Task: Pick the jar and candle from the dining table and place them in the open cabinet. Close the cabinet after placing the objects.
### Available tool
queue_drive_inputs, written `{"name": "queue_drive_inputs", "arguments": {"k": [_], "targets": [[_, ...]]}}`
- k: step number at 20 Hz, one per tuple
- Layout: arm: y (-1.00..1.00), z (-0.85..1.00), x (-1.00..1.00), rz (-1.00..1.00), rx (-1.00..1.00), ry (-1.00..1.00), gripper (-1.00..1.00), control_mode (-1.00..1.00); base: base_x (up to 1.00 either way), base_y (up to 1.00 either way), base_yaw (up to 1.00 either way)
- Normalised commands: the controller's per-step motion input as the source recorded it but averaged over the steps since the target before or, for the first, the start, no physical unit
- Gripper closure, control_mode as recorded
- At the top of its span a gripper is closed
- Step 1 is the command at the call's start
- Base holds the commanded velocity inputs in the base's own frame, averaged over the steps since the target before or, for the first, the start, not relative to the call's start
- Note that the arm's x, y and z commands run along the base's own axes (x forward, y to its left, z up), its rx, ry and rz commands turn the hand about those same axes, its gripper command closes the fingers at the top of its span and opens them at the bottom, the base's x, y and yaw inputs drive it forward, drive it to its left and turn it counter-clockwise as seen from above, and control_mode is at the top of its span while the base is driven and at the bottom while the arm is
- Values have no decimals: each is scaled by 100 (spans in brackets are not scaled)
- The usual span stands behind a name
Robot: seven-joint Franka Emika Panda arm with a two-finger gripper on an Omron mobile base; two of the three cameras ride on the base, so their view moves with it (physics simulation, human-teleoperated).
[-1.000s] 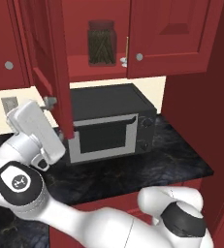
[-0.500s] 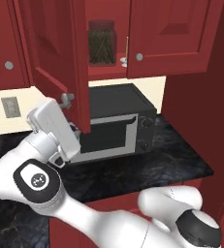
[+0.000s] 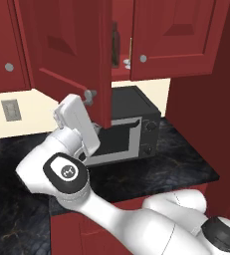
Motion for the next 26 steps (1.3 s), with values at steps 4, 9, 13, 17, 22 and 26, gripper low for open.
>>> {"name": "queue_drive_inputs", "arguments": {"k": [4,9,13,17,22,26], "targets": [[-44,21,36,12,0,0,-100,-100,0,0,0],[-43,26,34,12,0,0,-100,-100,0,0,0],[-44,28,38,11,0,0,-100,-100,0,0,0],[-41,27,44,7,0,0,-100,-100,0,0,0],[-36,26,45,6,0,0,-100,-100,0,0,0],[-27,24,44,3,0,2,-100,-100,0,0,0]]}}
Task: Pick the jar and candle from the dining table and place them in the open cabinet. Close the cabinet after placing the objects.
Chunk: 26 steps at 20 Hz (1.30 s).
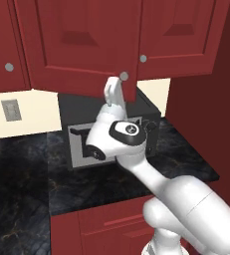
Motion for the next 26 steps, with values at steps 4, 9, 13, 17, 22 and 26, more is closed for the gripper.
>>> {"name": "queue_drive_inputs", "arguments": {"k": [4,9,13,17,22,26], "targets": [[-23,26,54,0,1,7,-100,-100,0,0,0],[-20,30,56,0,1,9,-100,-100,0,0,0],[-19,27,53,0,1,7,-100,-100,0,0,0],[-17,26,45,0,0,5,-100,-100,0,0,0],[-14,25,41,0,0,5,-100,-100,0,0,0],[-15,18,44,0,0,6,-100,-100,0,0,0]]}}
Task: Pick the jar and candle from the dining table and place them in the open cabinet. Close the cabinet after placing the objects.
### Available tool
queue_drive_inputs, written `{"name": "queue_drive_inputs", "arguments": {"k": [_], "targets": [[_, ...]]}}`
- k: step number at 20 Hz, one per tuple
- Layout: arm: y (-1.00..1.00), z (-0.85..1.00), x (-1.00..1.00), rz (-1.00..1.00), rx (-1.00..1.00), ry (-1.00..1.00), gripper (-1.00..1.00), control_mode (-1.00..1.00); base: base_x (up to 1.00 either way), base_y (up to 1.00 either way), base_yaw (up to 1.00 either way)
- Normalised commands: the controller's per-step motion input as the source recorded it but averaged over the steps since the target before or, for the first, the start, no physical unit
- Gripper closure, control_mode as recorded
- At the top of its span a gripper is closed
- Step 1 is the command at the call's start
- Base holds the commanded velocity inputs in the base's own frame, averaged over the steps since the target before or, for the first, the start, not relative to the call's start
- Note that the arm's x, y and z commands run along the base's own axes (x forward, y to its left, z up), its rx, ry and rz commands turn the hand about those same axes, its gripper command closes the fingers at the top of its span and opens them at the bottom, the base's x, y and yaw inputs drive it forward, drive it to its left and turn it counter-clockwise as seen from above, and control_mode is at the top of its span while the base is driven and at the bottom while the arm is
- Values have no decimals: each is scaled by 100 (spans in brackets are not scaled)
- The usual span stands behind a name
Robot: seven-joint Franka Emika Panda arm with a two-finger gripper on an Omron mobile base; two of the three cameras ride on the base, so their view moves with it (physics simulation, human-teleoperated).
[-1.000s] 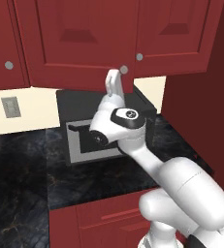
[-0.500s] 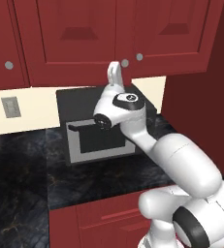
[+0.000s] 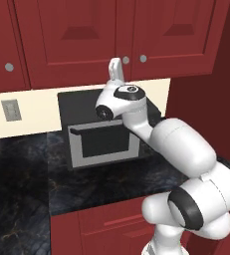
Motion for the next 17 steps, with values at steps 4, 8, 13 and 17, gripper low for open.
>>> {"name": "queue_drive_inputs", "arguments": {"k": [4,8,13,17], "targets": [[-15,11,49,0,1,7,-100,-100,0,0,0],[-16,3,54,0,2,9,-100,-100,0,0,0],[-15,1,48,0,2,9,-100,-100,0,0,0],[-5,0,24,0,3,4,-100,-100,0,0,0]]}}
